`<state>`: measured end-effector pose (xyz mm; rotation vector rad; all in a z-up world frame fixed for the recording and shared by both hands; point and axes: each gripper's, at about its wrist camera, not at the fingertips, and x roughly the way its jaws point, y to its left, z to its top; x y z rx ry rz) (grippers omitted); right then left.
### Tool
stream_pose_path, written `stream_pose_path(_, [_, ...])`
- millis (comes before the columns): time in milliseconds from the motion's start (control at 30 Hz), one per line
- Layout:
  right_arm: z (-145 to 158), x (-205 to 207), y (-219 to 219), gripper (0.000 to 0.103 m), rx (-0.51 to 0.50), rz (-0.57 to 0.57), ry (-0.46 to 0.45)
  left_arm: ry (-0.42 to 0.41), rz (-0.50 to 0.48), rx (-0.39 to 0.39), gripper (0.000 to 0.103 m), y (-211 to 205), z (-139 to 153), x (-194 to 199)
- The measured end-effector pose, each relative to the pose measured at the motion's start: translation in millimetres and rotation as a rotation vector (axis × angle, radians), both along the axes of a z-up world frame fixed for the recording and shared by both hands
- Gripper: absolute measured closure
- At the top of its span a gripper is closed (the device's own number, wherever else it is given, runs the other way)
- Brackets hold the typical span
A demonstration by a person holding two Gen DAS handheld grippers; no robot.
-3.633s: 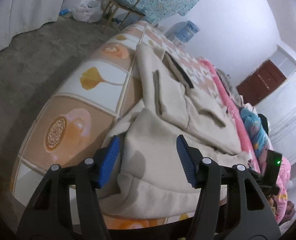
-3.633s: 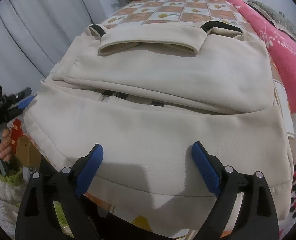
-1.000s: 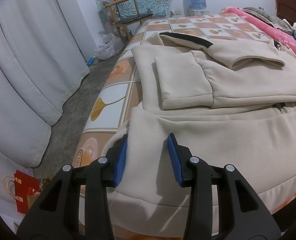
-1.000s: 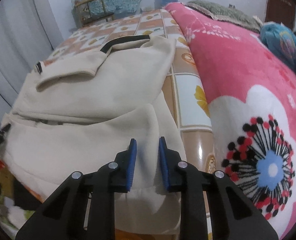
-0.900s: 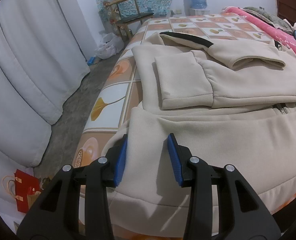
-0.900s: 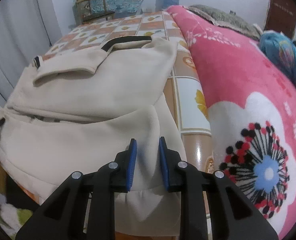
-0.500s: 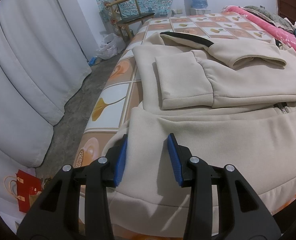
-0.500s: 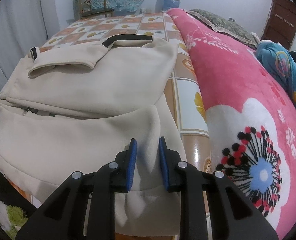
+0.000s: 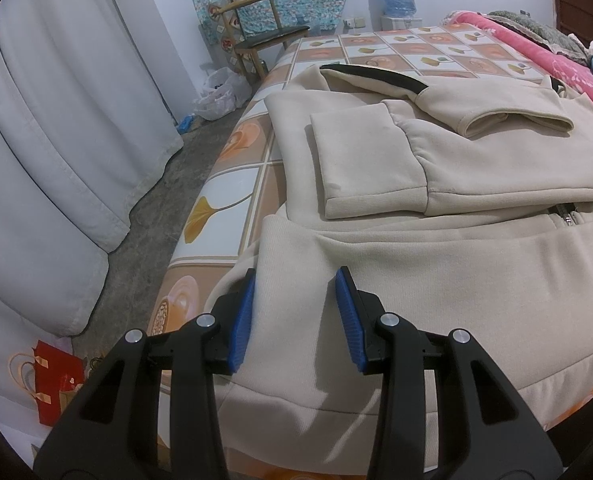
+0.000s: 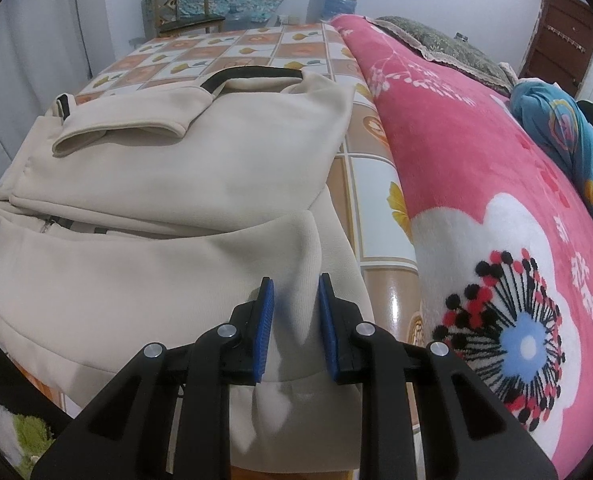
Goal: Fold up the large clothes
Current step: 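Lower both tools onto the jacket hem edge and close them on it, then lift the grasped hem with both tools and fold it over the collar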
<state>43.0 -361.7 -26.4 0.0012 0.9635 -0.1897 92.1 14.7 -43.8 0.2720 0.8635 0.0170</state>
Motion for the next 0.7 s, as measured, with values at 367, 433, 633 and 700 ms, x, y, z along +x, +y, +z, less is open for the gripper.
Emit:
stream_pose_path(367, [8,-8,3,0.095,-0.014,0.021,-0.026,-0.034,-0.015,0.022,0.095,2,4,-5])
stream_pose_path(433, [15,-15,3,0.096,-0.008,0.018,-0.051,-0.051,-0.015,0.003,0.096,5,9,-11])
stream_pose_path(633, [46,-53,11,0.097,-0.005,0.016,-0.156,-0.196,-0.042,-0.063,0.097,21,44,-57])
stream_pose_path(700, [56,-68,14,0.097,-0.01,0.018,-0.185,-0.238,-0.053,-0.091,0.098,27,54,-74])
